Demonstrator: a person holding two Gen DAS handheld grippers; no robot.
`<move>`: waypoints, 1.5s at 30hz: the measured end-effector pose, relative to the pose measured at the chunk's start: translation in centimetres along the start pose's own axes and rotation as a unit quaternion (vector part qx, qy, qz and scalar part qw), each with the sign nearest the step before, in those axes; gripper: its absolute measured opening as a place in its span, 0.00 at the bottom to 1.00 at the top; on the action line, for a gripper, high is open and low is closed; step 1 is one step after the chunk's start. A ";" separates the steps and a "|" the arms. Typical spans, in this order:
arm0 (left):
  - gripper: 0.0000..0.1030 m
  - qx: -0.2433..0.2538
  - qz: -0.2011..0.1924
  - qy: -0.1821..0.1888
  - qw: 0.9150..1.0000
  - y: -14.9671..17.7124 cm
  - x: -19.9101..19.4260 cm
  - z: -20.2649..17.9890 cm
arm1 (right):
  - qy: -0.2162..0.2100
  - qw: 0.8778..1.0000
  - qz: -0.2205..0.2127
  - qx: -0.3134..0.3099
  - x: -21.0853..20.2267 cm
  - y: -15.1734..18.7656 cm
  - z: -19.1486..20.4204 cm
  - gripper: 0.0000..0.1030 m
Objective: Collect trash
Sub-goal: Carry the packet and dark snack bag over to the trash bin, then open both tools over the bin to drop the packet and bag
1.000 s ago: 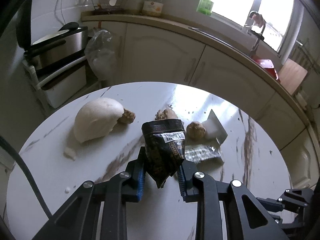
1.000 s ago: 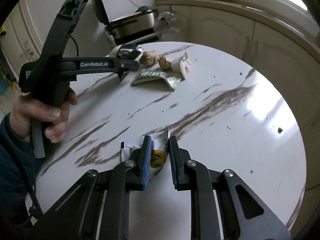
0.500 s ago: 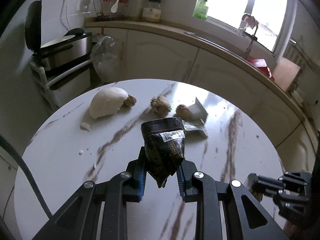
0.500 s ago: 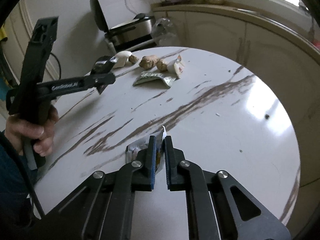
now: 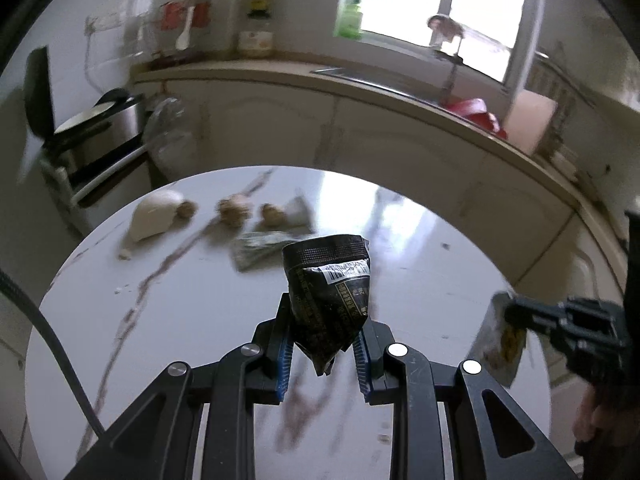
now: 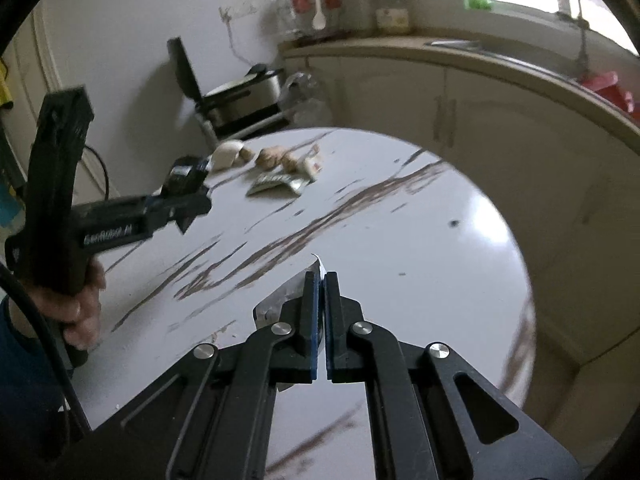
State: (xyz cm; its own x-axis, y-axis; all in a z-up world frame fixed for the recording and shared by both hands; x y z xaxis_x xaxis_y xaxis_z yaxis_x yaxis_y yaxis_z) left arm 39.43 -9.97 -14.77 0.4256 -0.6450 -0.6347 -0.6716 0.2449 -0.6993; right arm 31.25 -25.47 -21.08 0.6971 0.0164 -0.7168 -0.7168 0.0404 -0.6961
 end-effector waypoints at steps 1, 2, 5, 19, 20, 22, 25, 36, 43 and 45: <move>0.22 0.006 0.001 0.005 1.000 -0.1 -0.1 -0.9 | 0.003 1.000 -0.005 0.007 -0.6 0.1 -0.7 0.03; 0.22 0.012 0.001 0.009 1.000 -0.1 0.0 -1.9 | 0.005 1.000 -0.009 0.013 -1.1 0.1 -1.4 0.03; 0.22 0.033 0.002 0.026 0.999 -0.3 0.1 -5.4 | 0.024 0.999 -0.022 0.026 -3.0 0.3 -3.9 0.03; 0.22 0.125 0.051 0.129 0.982 1.2 6.3 -24.4 | 0.116 0.986 -0.054 0.110 -11.6 6.0 -18.2 0.03; 0.22 0.129 0.058 0.136 0.981 1.5 7.1 -25.4 | 0.121 0.984 -0.052 0.117 -11.8 6.7 -19.2 0.03; 0.22 0.134 0.076 0.148 0.977 2.4 9.2 -27.4 | 0.135 0.981 -0.044 0.135 -12.4 8.8 -21.8 0.03; 0.22 0.137 0.110 0.161 0.971 4.1 12.7 -29.9 | 0.146 0.975 -0.025 0.163 -12.3 11.7 -25.1 0.03; 0.22 0.136 0.227 0.156 0.951 8.9 26.6 -31.8 | 0.147 0.951 0.090 0.257 -3.8 23.8 -33.9 0.02; 0.28 0.126 0.293 0.133 0.939 11.4 34.3 -30.6 | 0.129 0.937 0.146 0.290 2.1 28.6 -36.1 0.02; 0.45 0.129 0.307 0.125 0.935 11.8 35.9 -30.5 | 0.123 0.934 0.164 0.294 3.5 29.8 -36.5 0.03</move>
State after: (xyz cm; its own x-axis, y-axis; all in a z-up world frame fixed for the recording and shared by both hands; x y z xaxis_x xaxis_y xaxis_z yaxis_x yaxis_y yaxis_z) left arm 28.32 -52.28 -35.76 -0.1682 -0.4663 -0.8685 -0.5610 0.7697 -0.3046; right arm 11.62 -60.64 -45.80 0.3654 -0.1025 -0.9252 -0.7064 0.6168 -0.3473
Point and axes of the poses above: each gripper's, at about its wrist camera, not at the fingertips, and x roughly the way its jaws point, z to its left, y to its underside, the point moved 5 cm from there along x, roughly the way its jaws point, and after that the axes turned 15 degrees about y, right-handed, at the moved point
